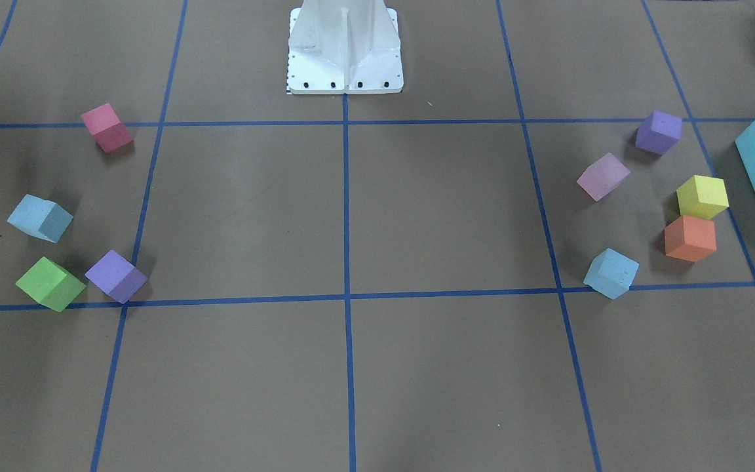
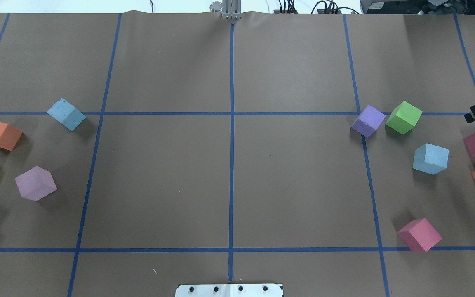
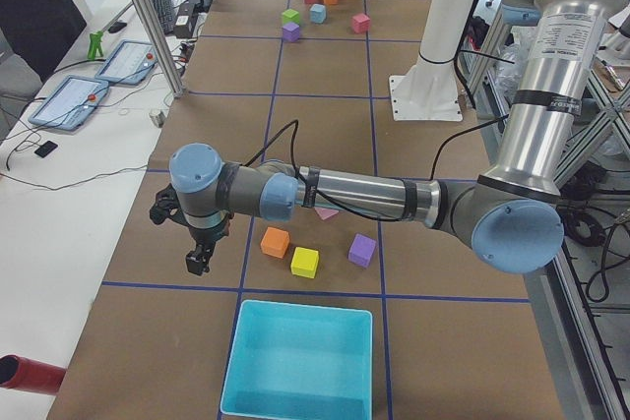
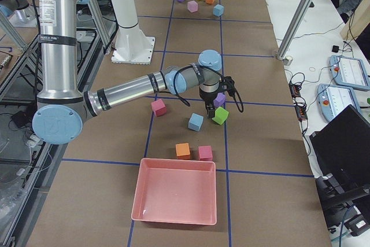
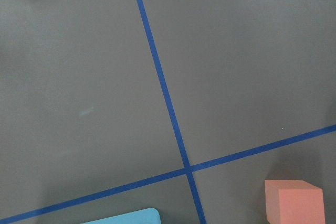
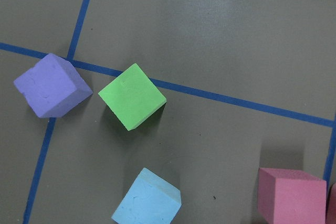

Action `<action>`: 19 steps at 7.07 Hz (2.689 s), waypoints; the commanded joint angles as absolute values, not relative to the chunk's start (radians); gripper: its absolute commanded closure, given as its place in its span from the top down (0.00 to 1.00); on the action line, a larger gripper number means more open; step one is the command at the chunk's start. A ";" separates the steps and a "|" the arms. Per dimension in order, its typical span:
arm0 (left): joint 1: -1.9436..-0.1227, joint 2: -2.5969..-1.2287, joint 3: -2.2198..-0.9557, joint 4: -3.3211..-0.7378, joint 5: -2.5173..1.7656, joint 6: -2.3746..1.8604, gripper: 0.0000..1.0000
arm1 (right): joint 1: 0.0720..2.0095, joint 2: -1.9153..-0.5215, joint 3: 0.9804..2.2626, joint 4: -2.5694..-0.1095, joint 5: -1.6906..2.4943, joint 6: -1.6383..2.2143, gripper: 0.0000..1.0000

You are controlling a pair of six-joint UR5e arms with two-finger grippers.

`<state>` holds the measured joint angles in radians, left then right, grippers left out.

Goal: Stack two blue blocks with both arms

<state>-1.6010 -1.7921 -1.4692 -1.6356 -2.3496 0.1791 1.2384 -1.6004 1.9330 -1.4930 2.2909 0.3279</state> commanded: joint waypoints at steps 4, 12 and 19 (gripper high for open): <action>-1.598 -1.792 -1.470 -1.635 -2.350 0.179 1.00 | 1.207 -1.603 1.936 -1.491 2.286 0.452 1.00; -1.595 -1.780 -1.474 -1.621 -2.352 0.179 1.00 | 1.128 -1.620 1.881 -1.489 2.270 0.459 0.94; -1.594 -1.778 -1.471 -1.618 -2.352 0.178 1.00 | 1.051 -1.562 1.683 -1.200 2.206 0.702 0.95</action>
<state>-1.5938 -1.7790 -1.4705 -1.6195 -2.3516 0.1781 1.0515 -1.5650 1.7170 -1.2692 2.2015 0.6544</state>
